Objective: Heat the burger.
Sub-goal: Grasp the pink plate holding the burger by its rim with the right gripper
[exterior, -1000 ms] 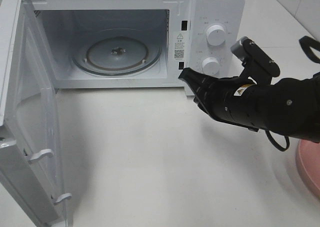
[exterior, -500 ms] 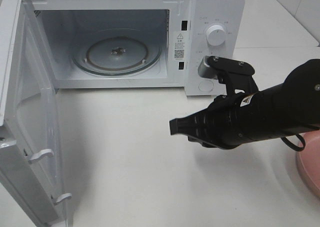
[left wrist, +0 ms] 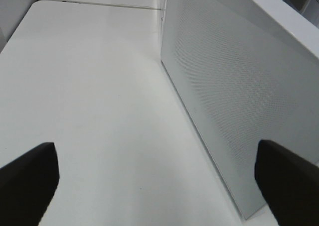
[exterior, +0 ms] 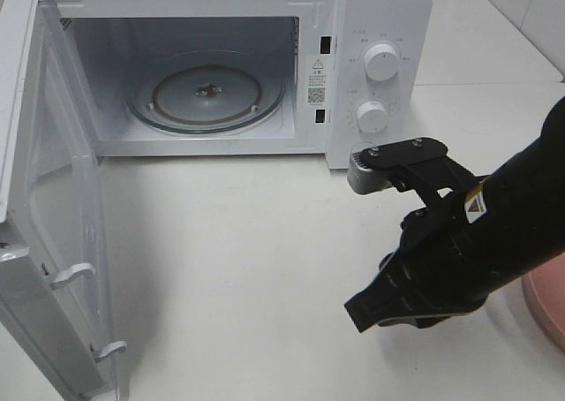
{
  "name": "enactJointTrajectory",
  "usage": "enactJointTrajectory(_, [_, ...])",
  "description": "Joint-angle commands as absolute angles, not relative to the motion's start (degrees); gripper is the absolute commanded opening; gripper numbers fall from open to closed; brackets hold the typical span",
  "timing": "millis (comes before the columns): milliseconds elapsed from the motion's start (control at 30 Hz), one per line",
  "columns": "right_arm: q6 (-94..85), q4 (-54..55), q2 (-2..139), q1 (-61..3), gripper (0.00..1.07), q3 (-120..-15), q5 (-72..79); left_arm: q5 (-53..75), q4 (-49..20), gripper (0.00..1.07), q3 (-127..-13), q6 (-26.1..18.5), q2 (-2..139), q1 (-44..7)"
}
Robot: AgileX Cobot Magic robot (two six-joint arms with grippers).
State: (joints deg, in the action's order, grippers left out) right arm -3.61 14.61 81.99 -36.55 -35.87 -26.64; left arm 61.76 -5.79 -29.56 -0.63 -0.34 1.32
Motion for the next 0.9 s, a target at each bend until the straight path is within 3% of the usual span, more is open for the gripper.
enactJointTrajectory(33, [3.04,7.05,80.39,-36.67,0.32,-36.15,-31.46,61.19,-6.07,1.02,-29.56,-0.69,-1.43,1.60])
enactJointTrajectory(333, [6.36,-0.57,74.54,-30.25,0.60,-36.15,-39.71,61.19,-6.07,1.02,-29.56,-0.69,-1.43,1.60])
enactJointTrajectory(367, [6.36,-2.86,72.77,-28.13,0.71,-36.15,-41.25,61.19,-6.07,1.02,-29.56,-0.69,-1.43,1.60])
enactJointTrajectory(433, [6.36,-4.01,71.91,-26.93,0.77,-36.15,-42.06,61.19,-6.07,1.02,-29.56,-0.69,-1.43,1.60])
enactJointTrajectory(500, [6.42,-7.45,69.79,-23.78,0.90,-36.15,-44.12,61.19,-6.07,1.02,-29.56,-0.69,-1.43,1.60])
enactJointTrajectory(600, [6.42,-9.68,67.95,-19.14,0.94,-36.15,-45.15,61.19,-6.07,1.02,-29.56,-0.69,-1.43,1.60])
enactJointTrajectory(900, [7.85,-9.85,68.30,-12.20,0.93,-36.04,-41.54,61.19,-6.07,1.02,-29.56,-0.69,-1.43,1.60])
